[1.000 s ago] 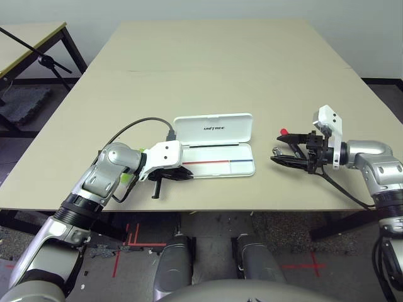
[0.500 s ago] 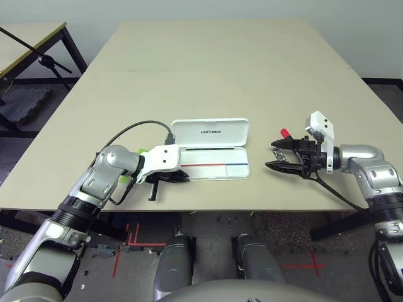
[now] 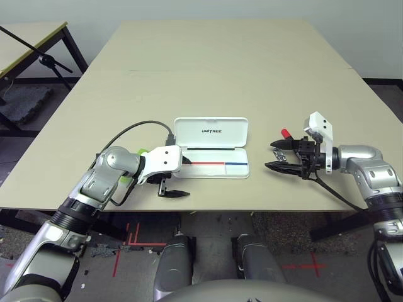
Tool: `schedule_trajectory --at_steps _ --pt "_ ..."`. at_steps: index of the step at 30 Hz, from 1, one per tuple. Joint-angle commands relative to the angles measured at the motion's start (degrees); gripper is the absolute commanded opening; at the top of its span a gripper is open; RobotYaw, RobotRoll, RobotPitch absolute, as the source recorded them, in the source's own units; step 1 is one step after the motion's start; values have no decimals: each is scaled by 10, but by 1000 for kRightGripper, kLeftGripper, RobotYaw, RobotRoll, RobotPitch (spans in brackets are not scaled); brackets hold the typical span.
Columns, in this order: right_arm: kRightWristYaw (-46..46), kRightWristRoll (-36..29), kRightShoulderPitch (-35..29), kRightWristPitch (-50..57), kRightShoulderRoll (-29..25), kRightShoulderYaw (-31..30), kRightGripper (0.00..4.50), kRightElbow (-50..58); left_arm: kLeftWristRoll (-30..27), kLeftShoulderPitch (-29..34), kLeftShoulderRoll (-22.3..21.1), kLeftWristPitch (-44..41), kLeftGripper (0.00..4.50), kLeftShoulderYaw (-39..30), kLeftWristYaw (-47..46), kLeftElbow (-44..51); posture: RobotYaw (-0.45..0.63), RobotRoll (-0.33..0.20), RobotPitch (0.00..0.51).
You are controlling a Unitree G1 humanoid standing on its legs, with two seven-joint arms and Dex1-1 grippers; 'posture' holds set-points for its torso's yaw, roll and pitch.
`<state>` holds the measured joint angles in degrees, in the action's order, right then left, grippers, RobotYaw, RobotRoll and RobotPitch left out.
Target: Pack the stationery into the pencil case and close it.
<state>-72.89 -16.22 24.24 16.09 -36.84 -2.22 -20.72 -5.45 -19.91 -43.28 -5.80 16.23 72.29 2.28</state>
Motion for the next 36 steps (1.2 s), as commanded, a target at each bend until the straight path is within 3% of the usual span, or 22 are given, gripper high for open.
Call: schedule_trajectory --at_steps 1,16,21,23,26,31,36 --pt "-5 3 9 -7 1 -6 4500 -7 -40 11 -15 -31 4461 -29 9 40 -32 0 62" --pt "-2 -39 28 76 -58 36 4500 50 -158 -11 -41 -127 4461 -135 -1 112 -32 0 64" --pt "37 -45 29 149 -79 46 4500 77 -165 -13 -39 -136 4461 -132 -6 122 -35 0 68" --pt "53 -83 36 223 -80 65 4500 104 -161 -10 -38 -133 4461 -127 -7 122 -35 0 69" --pt "98 -118 54 304 -71 92 4500 136 -158 -6 -37 -132 4461 -124 -8 123 -36 0 72" --pt "267 -49 110 364 -45 86 4500 95 -152 -5 -35 -129 4461 -116 -12 121 -36 0 72" --pt "324 -30 117 421 -41 73 4500 93 -148 -4 -36 -126 4461 -111 -12 119 -37 0 74"
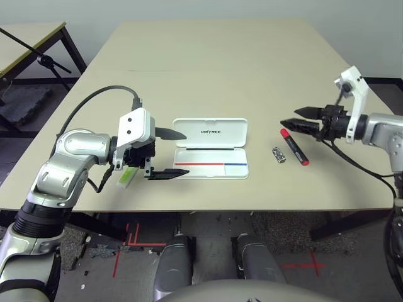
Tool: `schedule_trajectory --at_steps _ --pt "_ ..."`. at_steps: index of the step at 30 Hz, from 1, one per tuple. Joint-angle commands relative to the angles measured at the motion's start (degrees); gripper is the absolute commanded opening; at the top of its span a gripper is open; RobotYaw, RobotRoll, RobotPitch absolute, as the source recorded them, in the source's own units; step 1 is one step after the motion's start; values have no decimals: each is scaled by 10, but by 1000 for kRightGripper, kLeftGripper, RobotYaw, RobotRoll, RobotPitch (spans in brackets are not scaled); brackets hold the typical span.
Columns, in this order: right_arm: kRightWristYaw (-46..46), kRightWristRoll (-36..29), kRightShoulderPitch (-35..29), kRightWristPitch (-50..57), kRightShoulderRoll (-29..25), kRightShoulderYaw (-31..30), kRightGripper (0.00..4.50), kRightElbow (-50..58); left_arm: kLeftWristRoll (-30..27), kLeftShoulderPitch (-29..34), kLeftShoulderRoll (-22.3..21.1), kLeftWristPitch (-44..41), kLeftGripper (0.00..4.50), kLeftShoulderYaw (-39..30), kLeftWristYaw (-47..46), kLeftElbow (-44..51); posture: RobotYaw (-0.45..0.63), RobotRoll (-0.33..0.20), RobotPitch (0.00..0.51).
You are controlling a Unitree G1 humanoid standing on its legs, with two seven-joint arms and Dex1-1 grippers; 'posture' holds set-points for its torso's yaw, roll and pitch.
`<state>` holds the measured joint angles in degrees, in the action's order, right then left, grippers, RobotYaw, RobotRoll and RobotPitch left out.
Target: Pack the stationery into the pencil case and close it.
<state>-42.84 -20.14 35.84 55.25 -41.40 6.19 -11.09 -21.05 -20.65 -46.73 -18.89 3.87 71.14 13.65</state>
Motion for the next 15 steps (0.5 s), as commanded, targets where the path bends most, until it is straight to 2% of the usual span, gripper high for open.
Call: schedule_trajectory --at_steps 1,15 --pt "26 10 1 33 4 -14 4500 -4 9 2 -1 6 4461 15 0 4 -37 0 74" --pt "1 51 -13 -6 8 -97 4500 -89 16 -4 -1 12 4461 26 -2 0 -29 0 64"
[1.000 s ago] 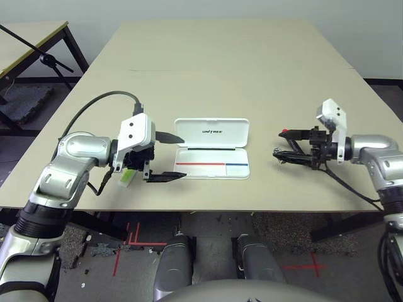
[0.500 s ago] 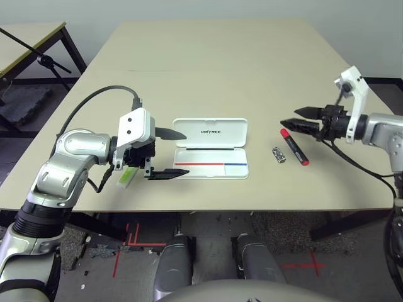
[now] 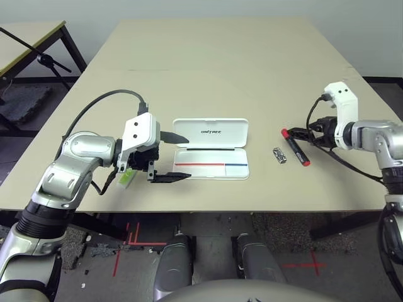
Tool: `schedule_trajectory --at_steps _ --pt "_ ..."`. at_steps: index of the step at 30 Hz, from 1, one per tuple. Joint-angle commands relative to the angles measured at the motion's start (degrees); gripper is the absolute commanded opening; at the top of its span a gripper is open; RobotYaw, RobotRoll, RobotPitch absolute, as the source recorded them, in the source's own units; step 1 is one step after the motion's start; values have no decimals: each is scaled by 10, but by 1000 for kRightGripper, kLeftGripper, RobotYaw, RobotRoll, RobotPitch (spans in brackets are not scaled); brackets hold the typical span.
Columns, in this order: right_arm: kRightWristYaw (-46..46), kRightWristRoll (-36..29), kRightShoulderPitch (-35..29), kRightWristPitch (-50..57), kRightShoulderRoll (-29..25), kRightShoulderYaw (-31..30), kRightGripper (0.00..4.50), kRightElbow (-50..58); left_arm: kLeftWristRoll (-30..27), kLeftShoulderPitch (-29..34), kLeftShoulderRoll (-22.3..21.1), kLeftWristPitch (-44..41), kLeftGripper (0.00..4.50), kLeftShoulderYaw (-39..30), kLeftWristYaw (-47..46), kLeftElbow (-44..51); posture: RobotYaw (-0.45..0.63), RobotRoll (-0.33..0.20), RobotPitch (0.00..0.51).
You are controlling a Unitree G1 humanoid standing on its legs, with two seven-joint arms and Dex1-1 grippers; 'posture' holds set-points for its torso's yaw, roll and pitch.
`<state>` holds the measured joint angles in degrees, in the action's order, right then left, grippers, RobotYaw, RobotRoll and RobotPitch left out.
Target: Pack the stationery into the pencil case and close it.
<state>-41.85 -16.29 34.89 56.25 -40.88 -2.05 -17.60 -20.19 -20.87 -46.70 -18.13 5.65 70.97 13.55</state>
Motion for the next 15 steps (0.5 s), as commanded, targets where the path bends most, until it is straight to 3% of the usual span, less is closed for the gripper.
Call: schedule_trajectory --at_steps 1,11,15 --pt "-11 16 -2 -22 6 -18 4500 -36 7 -1 -2 4 4461 7 -1 3 -29 0 64" --pt "-34 49 13 -66 25 -39 4500 -120 10 3 -3 3 4461 8 -6 9 -21 0 65" --pt "-44 56 14 -69 27 -37 3205 -128 10 4 -3 3 4500 9 -6 10 -22 0 67"
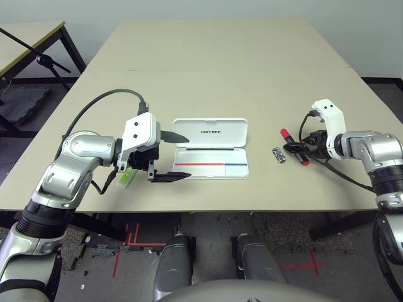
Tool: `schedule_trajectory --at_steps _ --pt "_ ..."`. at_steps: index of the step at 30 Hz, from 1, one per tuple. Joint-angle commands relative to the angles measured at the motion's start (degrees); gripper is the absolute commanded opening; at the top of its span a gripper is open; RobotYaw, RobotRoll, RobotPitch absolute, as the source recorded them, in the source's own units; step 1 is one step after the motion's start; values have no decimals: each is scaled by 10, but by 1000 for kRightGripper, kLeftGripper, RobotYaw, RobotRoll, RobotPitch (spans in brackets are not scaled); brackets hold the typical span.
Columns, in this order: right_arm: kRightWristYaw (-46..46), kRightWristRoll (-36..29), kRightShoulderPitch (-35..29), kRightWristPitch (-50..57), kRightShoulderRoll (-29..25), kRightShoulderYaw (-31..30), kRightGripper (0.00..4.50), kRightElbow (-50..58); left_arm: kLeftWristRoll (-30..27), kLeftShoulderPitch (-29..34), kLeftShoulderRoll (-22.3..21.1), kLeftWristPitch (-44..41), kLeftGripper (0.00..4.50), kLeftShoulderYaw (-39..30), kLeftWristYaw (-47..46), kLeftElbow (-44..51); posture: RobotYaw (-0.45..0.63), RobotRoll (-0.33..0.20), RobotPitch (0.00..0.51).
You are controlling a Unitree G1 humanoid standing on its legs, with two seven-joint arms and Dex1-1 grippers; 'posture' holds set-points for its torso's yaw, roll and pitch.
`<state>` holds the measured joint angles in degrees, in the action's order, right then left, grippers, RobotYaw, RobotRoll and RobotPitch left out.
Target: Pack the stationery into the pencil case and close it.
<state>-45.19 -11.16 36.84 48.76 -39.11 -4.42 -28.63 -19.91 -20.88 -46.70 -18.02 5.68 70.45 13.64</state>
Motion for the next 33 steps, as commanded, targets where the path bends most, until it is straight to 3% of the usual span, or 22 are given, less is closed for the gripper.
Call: schedule_trajectory --at_steps 1,7,8,17,24,30,33 --pt "-12 6 -4 5 8 -12 2857 -19 7 4 -3 2 4500 9 -1 10 -22 0 67" --pt "-25 13 7 -14 -11 0 633 -26 10 5 -3 4 4500 12 -1 7 -28 0 70" --pt "-41 11 4 -29 -18 0 494 -18 11 5 -3 6 4500 12 -1 6 -28 0 70" --pt "-228 -19 -29 -139 -93 -9 494 97 16 10 -6 11 4500 13 2 0 -30 0 73" --pt "-337 -27 -32 -159 -135 -41 494 199 20 13 -14 12 4500 13 6 -4 -26 0 77" --pt "-364 -24 -7 -150 -126 -71 494 245 22 16 -21 14 4500 13 8 -3 -18 0 77" --pt "-337 -19 8 -119 -96 -88 494 257 28 21 -26 16 4500 12 8 -3 -8 0 73"
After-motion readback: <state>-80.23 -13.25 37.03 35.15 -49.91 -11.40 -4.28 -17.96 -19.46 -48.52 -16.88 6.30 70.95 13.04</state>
